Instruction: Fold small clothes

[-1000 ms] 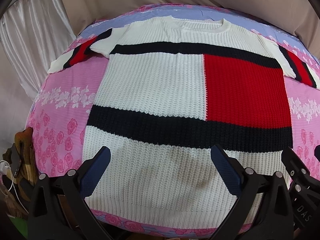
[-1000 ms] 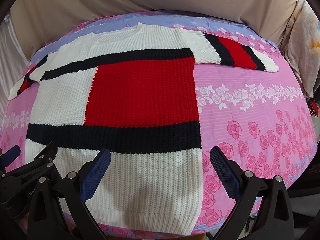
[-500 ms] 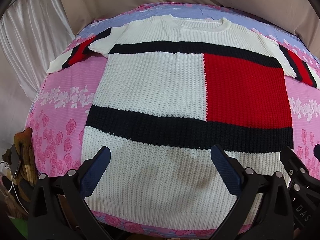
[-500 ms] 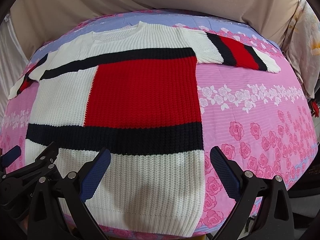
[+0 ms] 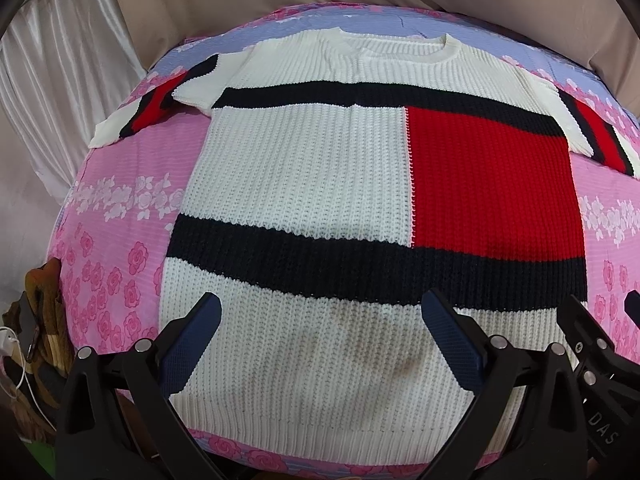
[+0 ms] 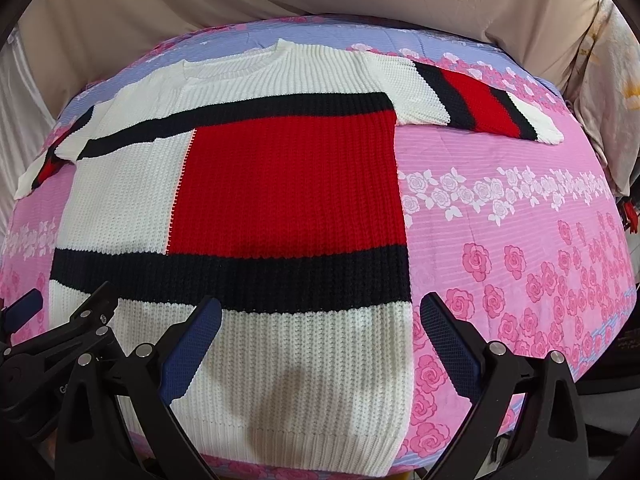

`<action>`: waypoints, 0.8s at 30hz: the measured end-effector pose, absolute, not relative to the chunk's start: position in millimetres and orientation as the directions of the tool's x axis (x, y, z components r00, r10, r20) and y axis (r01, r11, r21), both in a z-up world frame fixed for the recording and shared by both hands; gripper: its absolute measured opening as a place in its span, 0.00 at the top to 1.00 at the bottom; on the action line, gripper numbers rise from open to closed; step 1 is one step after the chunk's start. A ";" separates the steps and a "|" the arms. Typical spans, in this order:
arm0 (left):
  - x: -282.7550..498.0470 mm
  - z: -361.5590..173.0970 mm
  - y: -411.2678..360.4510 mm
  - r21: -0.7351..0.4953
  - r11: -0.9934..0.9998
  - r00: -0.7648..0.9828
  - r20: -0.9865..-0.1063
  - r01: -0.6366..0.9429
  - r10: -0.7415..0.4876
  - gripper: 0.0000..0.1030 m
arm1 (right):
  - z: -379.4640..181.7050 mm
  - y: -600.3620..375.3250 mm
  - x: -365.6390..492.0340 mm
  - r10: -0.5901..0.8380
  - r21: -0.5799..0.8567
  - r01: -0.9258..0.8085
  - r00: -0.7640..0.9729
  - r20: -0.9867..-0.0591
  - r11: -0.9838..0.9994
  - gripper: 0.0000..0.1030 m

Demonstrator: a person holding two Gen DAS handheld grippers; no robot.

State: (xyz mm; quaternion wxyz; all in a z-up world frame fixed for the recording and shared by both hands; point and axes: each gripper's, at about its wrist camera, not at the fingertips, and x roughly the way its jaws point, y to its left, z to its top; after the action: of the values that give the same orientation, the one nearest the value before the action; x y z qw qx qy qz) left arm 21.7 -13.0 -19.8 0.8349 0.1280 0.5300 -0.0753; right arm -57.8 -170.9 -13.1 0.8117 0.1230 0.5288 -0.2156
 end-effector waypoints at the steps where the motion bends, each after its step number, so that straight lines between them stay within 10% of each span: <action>1: 22.0 -19.8 -13.6 0.133 0.956 0.426 -0.905 0.262 0.010 0.05 | -13.3 -170.9 -57.2 -0.220 -0.029 0.479 0.347 -0.912 0.877 0.05; 11: 38.4 -11.3 -19.0 -0.042 0.946 0.362 -0.918 0.321 -0.164 0.05 | -11.8 -250.0 -74.0 -0.201 0.101 0.614 0.403 -0.893 0.783 0.05; 24: 61.3 -16.6 -126.6 -0.092 0.976 0.390 -0.906 0.197 -0.164 0.05 | -48.9 -622.8 -68.4 -0.307 0.181 0.840 0.375 -0.875 0.511 0.23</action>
State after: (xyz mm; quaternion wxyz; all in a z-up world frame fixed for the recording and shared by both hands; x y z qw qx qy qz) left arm 61.3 -126.6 -16.6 0.8336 0.0154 0.5414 -0.1085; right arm -68.4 -622.8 -48.9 0.7643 0.3217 0.4141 -0.3753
